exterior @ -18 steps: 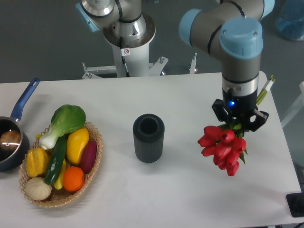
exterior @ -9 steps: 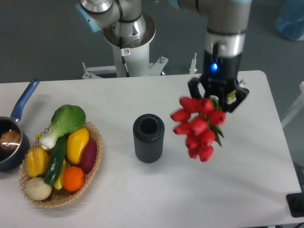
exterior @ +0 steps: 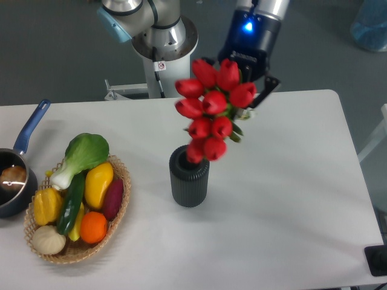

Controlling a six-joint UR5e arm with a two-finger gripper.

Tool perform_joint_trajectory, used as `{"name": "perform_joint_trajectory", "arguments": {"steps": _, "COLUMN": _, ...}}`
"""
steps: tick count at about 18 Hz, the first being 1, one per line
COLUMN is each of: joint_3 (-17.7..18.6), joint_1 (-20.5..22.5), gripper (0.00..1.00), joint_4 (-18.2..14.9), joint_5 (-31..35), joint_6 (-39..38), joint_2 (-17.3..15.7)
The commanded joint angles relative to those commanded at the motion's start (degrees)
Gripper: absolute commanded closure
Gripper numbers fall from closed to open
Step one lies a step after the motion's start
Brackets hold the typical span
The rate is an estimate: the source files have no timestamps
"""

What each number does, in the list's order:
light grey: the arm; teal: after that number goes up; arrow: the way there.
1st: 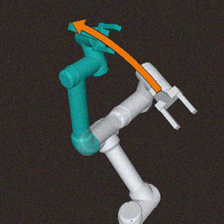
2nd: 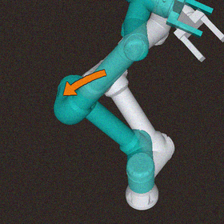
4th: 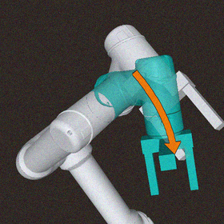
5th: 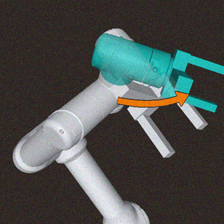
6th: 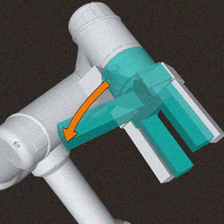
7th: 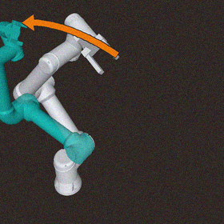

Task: Insert the flowers into the vase
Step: 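Align the tulip stems above the vase opening, then lower the tulip stems down into the grey vase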

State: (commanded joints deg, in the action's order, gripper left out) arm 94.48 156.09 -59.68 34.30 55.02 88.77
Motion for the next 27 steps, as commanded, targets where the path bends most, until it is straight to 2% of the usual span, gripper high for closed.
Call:
{"name": "perform_joint_trajectory", "arguments": {"steps": 3, "joint_3": 1.6, "joint_1": 0.5, "gripper": 0.95, "joint_4": 1.0, "joint_5": -6.2, "joint_6": 0.0, "joint_2": 0.2}}
{"name": "perform_joint_trajectory", "arguments": {"steps": 6, "joint_3": 5.0, "joint_1": 2.2, "gripper": 0.90, "joint_4": 3.3, "joint_5": -12.7, "joint_6": 2.1, "joint_2": 0.3}}
{"name": "perform_joint_trajectory", "arguments": {"steps": 10, "joint_3": 7.6, "joint_1": 3.8, "gripper": 0.91, "joint_4": 4.4, "joint_5": -14.0, "joint_6": 5.9, "joint_2": 0.3}}
{"name": "perform_joint_trajectory", "arguments": {"steps": 13, "joint_3": 9.8, "joint_1": 5.4, "gripper": 0.91, "joint_4": 4.4, "joint_5": -18.0, "joint_6": 9.1, "joint_2": 0.2}}
{"name": "perform_joint_trajectory", "arguments": {"steps": 19, "joint_3": 10.0, "joint_1": 6.2, "gripper": 0.91, "joint_4": 4.2, "joint_5": -25.4, "joint_6": 9.0, "joint_2": 1.5}}
{"name": "perform_joint_trajectory", "arguments": {"steps": 21, "joint_3": 10.1, "joint_1": 6.2, "gripper": 0.91, "joint_4": 4.0, "joint_5": -27.3, "joint_6": 8.9, "joint_2": 2.9}}
{"name": "perform_joint_trajectory", "arguments": {"steps": 27, "joint_3": 10.1, "joint_1": 6.2, "gripper": 0.91, "joint_4": 4.1, "joint_5": -27.6, "joint_6": 8.9, "joint_2": 3.7}}
